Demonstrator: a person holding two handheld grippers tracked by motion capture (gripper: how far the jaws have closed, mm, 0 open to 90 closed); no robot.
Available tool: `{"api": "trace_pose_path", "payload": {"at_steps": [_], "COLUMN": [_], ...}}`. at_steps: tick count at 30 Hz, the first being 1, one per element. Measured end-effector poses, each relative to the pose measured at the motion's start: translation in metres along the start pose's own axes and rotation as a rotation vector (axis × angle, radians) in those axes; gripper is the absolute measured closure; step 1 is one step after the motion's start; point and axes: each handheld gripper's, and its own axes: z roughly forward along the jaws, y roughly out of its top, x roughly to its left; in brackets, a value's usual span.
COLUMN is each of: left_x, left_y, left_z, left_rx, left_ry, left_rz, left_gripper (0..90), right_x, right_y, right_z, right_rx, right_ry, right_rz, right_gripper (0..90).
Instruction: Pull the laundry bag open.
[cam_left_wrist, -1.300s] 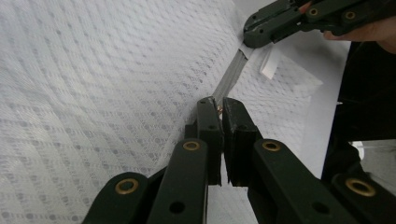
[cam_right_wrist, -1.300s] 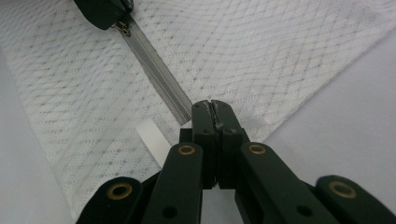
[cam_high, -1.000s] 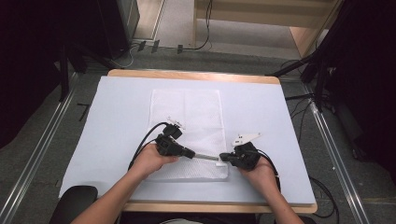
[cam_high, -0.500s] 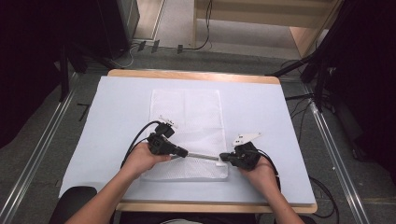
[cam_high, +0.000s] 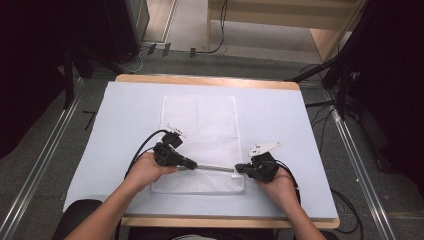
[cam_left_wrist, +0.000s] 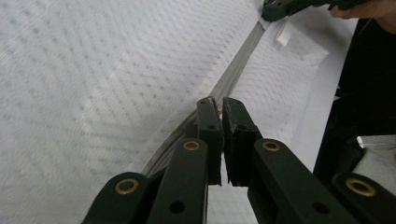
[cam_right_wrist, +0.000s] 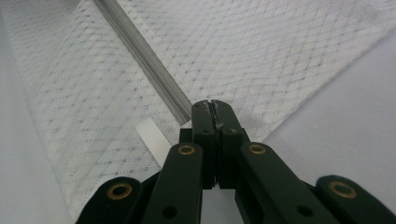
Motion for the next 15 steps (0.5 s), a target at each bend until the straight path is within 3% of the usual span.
{"api": "trace_pose_path", "payload": {"at_steps": [6,15], "left_x": [0.008,0.023], "left_y": [-0.007,-0.026], "left_z": [-0.010,-0.033], "left_rx": [-0.015,-0.018], "left_ry": [0.000,0.047], "left_rz": [-0.023,-0.055], "left_gripper": [87.9,87.9], "right_x": [0.000,-0.001], "right_y": [0.000,0.000], "right_z": [0.000,0.000], "right_rx": [0.003,0.002], "right_ry": [-0.001,0.004], "right_rz": [-0.003,0.002], "right_gripper": [90.0,90.0]}}
